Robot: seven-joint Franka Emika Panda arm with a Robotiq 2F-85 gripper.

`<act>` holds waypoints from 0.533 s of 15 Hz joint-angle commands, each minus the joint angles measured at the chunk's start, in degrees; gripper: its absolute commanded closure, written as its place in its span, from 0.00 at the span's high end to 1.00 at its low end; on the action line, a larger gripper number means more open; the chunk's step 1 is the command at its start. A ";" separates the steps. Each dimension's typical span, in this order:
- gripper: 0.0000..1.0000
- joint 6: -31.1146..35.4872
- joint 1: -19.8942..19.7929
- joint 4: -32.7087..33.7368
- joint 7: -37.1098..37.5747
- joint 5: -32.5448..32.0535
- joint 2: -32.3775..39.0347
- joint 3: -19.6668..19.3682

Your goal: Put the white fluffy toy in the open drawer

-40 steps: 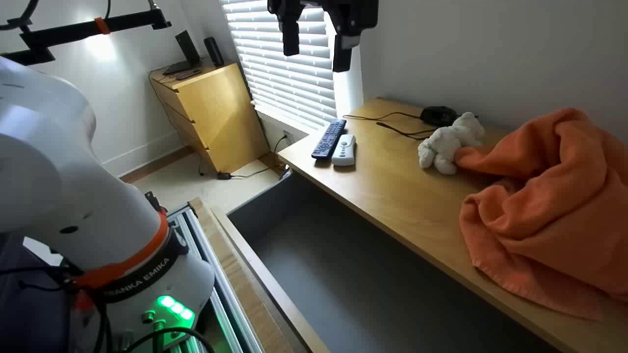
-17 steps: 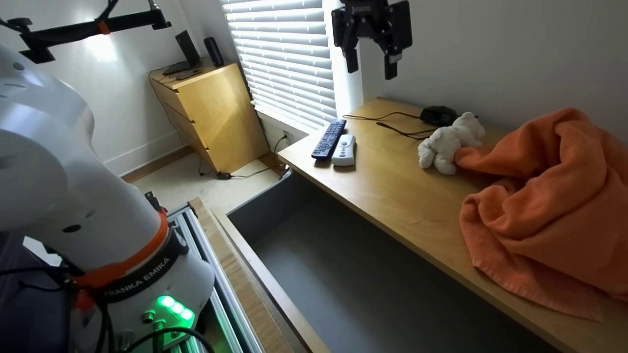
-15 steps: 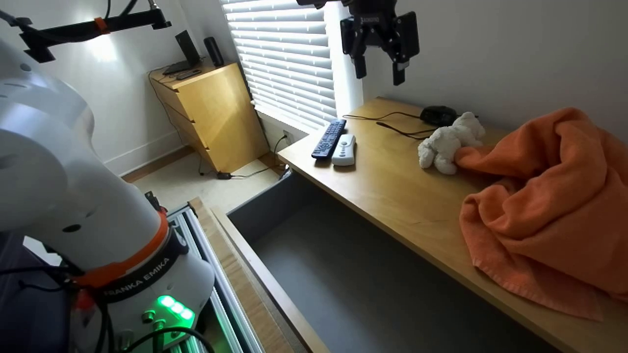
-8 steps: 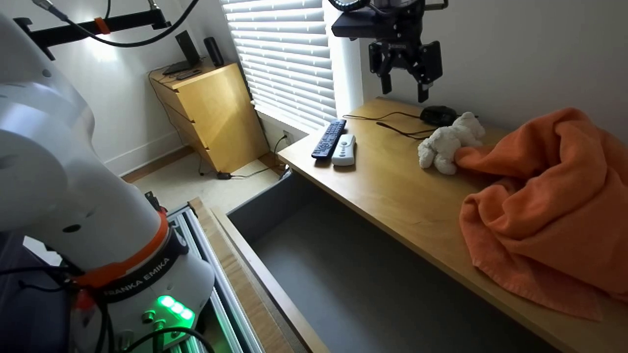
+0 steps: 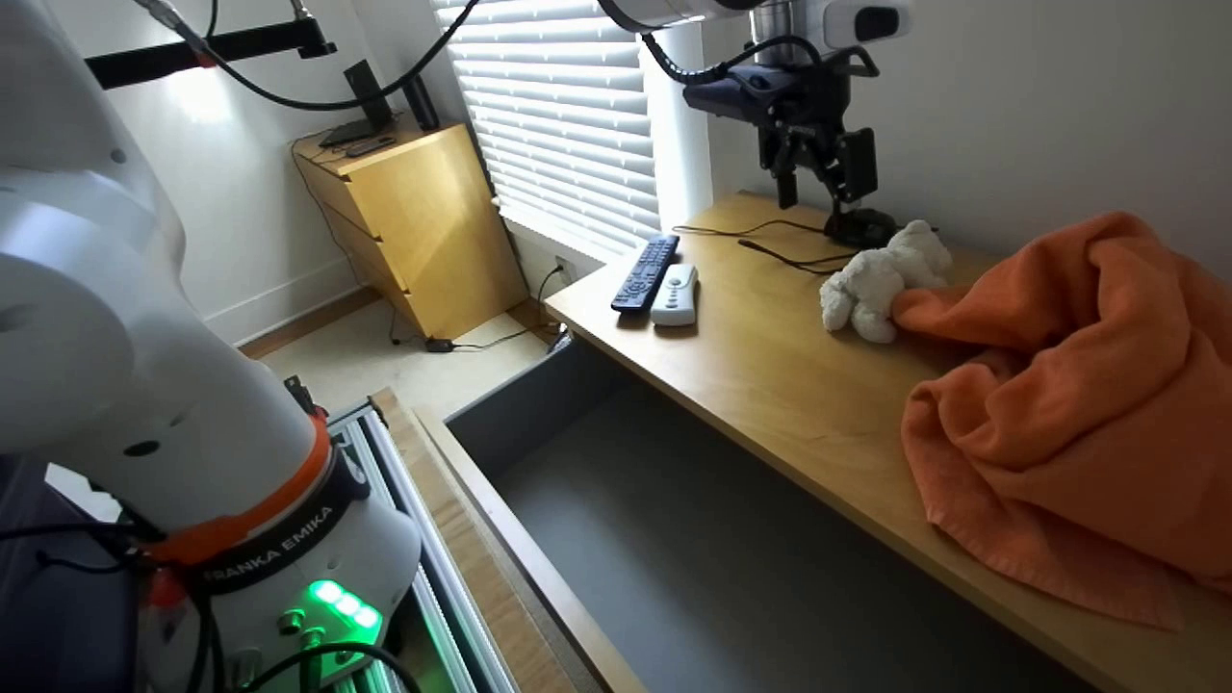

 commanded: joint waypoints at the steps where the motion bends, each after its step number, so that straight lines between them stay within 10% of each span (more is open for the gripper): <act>1: 1.00 1.07 0.69 0.38 0.46 -0.24 0.93 -0.72; 8: 1.00 1.42 0.75 0.85 0.49 -0.27 1.56 -0.78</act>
